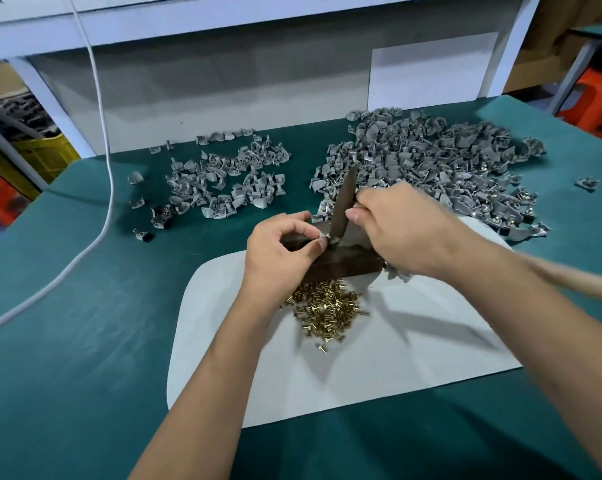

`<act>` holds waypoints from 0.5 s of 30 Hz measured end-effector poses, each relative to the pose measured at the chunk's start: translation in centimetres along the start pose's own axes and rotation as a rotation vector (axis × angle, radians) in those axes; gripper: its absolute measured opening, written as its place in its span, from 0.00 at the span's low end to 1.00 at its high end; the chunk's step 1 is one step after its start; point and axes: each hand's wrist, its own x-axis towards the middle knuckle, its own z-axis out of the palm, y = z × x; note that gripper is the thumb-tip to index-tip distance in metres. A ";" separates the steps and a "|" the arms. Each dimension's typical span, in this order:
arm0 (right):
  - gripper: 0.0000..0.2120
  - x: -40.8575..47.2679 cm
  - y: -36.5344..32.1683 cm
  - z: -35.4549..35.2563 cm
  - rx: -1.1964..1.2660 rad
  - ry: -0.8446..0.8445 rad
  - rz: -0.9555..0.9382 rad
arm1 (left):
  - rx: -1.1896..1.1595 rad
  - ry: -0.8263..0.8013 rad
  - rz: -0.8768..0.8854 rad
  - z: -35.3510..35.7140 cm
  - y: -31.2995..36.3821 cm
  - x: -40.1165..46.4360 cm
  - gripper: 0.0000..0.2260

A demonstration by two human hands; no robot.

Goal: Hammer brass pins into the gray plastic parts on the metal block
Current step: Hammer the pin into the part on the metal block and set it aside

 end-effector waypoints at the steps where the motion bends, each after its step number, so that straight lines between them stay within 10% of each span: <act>1: 0.12 0.2 0.2 -0.5 -0.038 0.010 -0.007 | 0.006 0.001 -0.007 0.0 0.1 0.0 0.03; 5: 0.12 0.1 0.1 -0.7 0.065 0.279 -0.060 | 0.007 -0.001 -0.017 -0.1 0.1 0.1 0.03; 10: 0.10 0.1 -0.6 0.3 -0.089 0.053 -0.031 | 0.021 0.005 -0.016 -0.1 0.2 -0.1 0.06; 15: 0.11 0.3 -0.6 -0.1 -0.073 0.314 -0.055 | 0.025 0.008 -0.029 -0.1 0.2 0.0 0.05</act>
